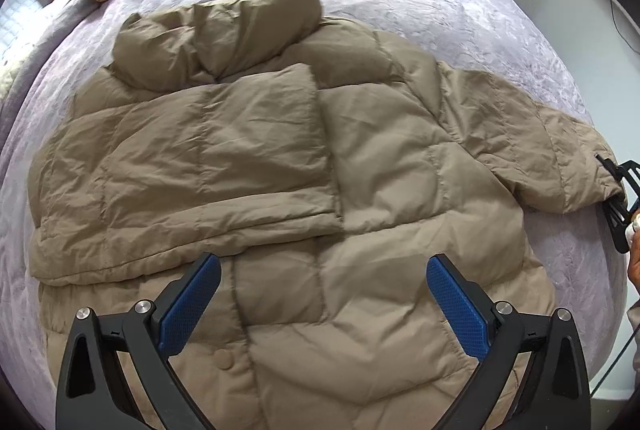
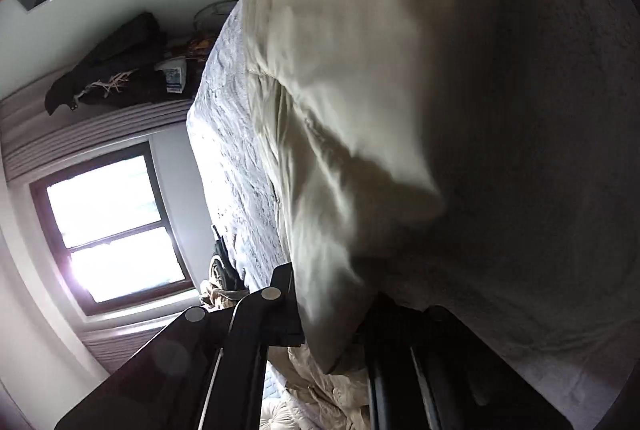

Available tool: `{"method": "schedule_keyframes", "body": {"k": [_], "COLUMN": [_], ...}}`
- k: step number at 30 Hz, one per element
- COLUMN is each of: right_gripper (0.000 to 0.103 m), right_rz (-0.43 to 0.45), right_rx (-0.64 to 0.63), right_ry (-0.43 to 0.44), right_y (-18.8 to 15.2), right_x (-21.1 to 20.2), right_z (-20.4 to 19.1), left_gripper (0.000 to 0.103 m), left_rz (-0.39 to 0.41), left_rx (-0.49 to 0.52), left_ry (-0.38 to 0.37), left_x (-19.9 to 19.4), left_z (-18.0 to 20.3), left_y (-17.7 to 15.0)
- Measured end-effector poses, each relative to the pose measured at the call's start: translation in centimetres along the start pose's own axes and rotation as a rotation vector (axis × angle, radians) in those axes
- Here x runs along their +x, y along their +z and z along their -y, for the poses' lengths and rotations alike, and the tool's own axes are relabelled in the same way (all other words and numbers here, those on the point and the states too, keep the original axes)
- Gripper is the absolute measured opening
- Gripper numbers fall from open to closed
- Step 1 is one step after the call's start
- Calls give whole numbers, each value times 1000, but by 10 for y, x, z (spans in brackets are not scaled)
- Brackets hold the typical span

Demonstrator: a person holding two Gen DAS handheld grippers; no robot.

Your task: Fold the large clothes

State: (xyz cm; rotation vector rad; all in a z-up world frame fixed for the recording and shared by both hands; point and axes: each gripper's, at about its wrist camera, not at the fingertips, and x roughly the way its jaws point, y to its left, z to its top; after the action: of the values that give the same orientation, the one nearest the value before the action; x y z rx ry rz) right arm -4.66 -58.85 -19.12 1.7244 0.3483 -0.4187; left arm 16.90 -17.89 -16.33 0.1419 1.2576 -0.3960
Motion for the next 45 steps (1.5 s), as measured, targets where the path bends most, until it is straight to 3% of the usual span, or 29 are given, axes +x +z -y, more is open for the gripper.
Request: {"method": "schedule_keyframes", "body": {"k": [8, 13, 17, 20, 23, 26, 31, 32, 35, 39, 41, 42, 43, 45], "right_gripper": [6, 6, 6, 6, 6, 6, 7, 13, 78, 78, 77, 72, 64, 13], "right_rz": [-100, -232, -310, -366, -434, -477, -541, -552, -566, -461, -404, -378, -360, -344], "right_rx": [-291, -608, -905, -1109, -1282, -1403, -1325, -1288, -1261, -1155, -1024, -942, -883, -827], "right_ry": [84, 73, 20, -43, -151, -273, -437, -439, -424, -376, -365, -360, -360, -358], "right_y": [-54, -139, -236, -314, -389, -430, -423, -417, -409, -378, -350, -331, -319, -310], "right_x": [23, 63, 108, 132, 158, 177, 205, 204, 185, 149, 146, 146, 149, 158], "right_z": [-83, -155, -195, -195, -160, -114, -61, -60, -74, -96, -97, -95, -93, -93], "left_gripper": [103, 103, 103, 103, 103, 103, 103, 103, 103, 103, 103, 103, 103, 103], "left_rz": [42, 72, 94, 117, 121, 112, 118, 121, 121, 143, 149, 152, 151, 150], "left_rx": [-45, -118, -196, -256, -299, -334, -344, -342, -347, -355, -357, -359, -365, -382], "left_ry": [21, 23, 61, 91, 109, 113, 103, 100, 77, 38, 18, 2, -24, -69], "left_x": [-11, -25, -33, -39, -39, -35, -28, -28, -26, -23, -22, -21, -20, -20], "left_z": [-48, -94, -136, -169, -194, -212, -220, -220, -218, -218, -219, -220, -223, -230], "left_y": [-7, -15, -24, -32, -38, -44, -44, -44, -40, -29, -24, -21, -17, -13]}}
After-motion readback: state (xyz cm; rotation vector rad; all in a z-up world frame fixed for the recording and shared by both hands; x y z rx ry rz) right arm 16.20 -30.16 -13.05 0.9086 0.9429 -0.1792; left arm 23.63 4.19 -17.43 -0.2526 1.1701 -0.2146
